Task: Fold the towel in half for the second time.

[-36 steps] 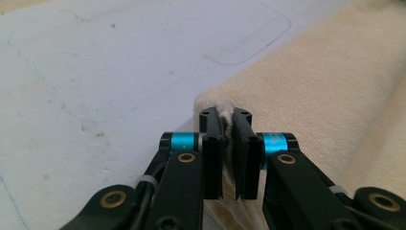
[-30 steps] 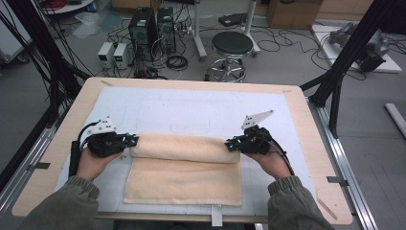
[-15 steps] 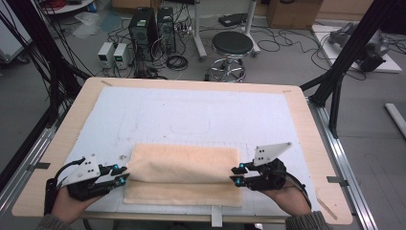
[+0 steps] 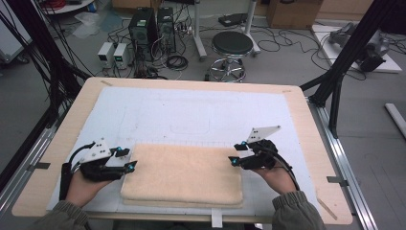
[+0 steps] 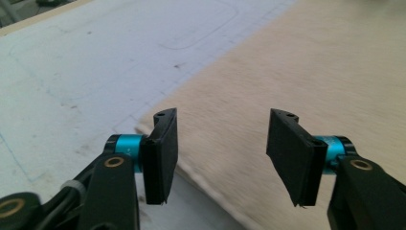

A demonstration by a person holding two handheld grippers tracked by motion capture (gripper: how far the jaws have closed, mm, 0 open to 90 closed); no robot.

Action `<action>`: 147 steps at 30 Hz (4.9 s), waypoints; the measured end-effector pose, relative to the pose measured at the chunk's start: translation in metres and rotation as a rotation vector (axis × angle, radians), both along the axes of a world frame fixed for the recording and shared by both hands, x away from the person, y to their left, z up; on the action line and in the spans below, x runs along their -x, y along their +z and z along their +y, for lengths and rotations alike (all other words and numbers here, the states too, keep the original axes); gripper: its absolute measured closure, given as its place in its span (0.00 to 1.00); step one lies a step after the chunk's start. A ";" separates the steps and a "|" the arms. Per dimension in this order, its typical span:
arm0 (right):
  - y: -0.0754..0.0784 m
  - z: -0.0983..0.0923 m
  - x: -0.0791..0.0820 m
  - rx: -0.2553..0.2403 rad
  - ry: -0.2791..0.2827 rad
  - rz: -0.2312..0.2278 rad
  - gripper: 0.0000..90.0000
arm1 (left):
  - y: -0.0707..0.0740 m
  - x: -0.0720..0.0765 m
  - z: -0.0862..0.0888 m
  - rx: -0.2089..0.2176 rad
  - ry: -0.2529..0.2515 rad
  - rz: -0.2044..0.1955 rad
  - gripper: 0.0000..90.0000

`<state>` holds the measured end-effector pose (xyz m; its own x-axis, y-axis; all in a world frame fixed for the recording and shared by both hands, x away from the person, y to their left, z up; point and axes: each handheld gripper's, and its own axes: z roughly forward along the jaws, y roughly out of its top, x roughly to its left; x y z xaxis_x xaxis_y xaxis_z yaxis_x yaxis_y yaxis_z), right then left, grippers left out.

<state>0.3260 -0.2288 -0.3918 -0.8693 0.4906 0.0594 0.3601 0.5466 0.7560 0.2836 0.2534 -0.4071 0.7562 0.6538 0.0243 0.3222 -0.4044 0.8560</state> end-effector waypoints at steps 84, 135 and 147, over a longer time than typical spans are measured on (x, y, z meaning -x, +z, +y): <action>-0.037 0.002 -0.018 0.047 -0.025 -0.087 0.90 | -0.027 -0.041 -0.013 -0.087 -0.010 0.019 0.99; -0.031 0.002 -0.012 -0.090 -0.164 -0.030 0.22 | -0.015 -0.029 -0.022 0.034 0.067 0.032 0.39; -0.027 0.006 -0.002 -0.067 -0.168 -0.047 0.15 | -0.011 -0.024 -0.022 0.046 0.084 0.015 0.22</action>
